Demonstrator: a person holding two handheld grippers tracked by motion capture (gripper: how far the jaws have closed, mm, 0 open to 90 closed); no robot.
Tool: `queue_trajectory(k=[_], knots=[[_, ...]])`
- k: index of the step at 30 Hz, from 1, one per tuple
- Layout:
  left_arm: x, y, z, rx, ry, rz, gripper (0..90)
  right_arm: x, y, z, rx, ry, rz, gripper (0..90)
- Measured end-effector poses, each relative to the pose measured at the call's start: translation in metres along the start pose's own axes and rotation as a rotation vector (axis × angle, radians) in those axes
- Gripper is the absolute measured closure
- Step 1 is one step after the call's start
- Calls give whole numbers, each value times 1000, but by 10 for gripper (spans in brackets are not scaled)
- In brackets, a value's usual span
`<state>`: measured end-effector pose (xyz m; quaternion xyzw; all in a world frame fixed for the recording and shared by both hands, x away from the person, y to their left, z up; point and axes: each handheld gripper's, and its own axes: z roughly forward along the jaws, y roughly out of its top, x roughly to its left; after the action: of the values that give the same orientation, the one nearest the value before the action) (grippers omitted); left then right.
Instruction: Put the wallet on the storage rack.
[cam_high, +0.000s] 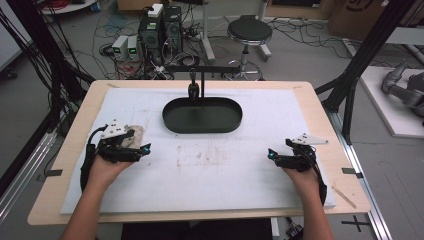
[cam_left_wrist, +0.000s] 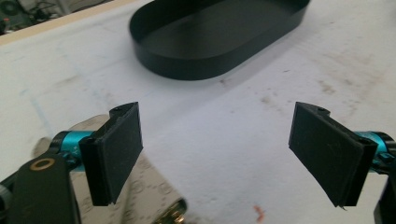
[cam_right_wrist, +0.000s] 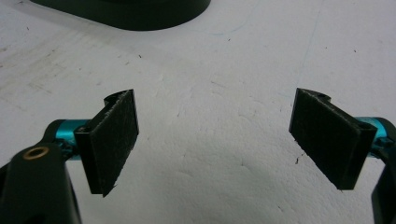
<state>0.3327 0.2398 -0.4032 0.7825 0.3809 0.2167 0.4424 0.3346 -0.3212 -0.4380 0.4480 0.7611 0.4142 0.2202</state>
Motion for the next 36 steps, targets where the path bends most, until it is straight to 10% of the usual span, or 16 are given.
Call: queue_trajectory(k=[19, 36], knots=[[29, -29, 18, 134, 203, -143, 173, 2, 1, 2, 8, -5, -2, 162], [29, -35, 41, 203, 253, -199, 104, 2, 1, 6, 24, -7, -8, 162]])
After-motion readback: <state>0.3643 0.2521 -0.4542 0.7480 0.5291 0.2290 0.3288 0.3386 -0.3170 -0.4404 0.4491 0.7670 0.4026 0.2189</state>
